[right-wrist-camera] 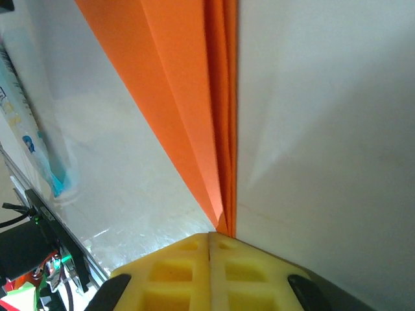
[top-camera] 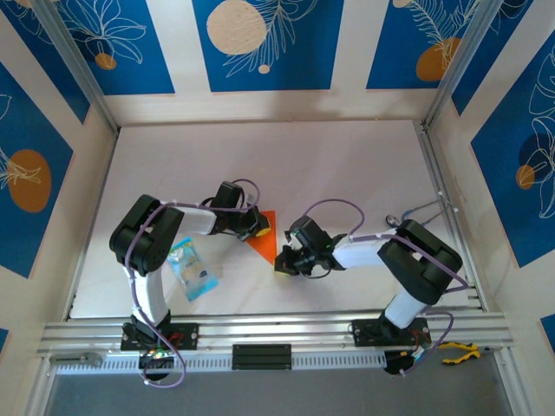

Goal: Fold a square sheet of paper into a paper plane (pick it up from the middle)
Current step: Fourth fold the wing at the center of the table.

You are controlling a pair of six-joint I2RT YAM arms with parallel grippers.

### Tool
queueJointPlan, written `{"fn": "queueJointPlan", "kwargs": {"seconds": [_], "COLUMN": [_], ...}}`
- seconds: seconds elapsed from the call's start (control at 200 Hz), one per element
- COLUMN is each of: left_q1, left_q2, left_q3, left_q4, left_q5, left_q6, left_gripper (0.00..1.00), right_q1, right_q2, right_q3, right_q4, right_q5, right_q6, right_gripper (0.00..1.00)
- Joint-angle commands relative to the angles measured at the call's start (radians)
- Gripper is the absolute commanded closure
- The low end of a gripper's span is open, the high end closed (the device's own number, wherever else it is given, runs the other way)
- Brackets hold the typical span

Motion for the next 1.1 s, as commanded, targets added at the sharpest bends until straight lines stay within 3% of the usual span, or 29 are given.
{"fn": "queueJointPlan", "kwargs": {"seconds": [0.0, 0.205, 0.39, 0.575, 0.835, 1.096], "left_q1": [-0.004, -0.004, -0.019, -0.038, -0.041, -0.042], "left_q2": [0.016, -0.037, -0.108, -0.158, -0.147, -0.146], "left_q3": [-0.032, -0.105, -0.181, -0.217, -0.208, -0.195], "left_q4": [-0.035, 0.031, 0.059, 0.053, 0.064, 0.059], "left_q5": [-0.056, -0.102, -0.183, -0.245, -0.228, -0.219], "left_q6": [-0.011, -0.086, -0.155, -0.183, -0.182, -0.168], "left_gripper": [0.90, 0.91, 0.92, 0.92, 0.91, 0.91], "right_q1": [0.011, -0.020, -0.074, -0.071, -0.040, -0.047], "right_q2": [-0.027, -0.172, -0.191, -0.089, 0.096, 0.182], "right_q3": [-0.040, -0.023, 0.014, 0.114, 0.282, 0.325], "right_q4": [-0.095, -0.124, -0.140, -0.115, -0.129, -0.119], "right_q5": [-0.003, 0.031, 0.026, 0.011, 0.010, 0.012], "right_q6": [0.012, -0.003, -0.018, -0.022, -0.015, 0.011], "right_gripper": [0.96, 0.95, 0.95, 0.95, 0.95, 0.96]}}
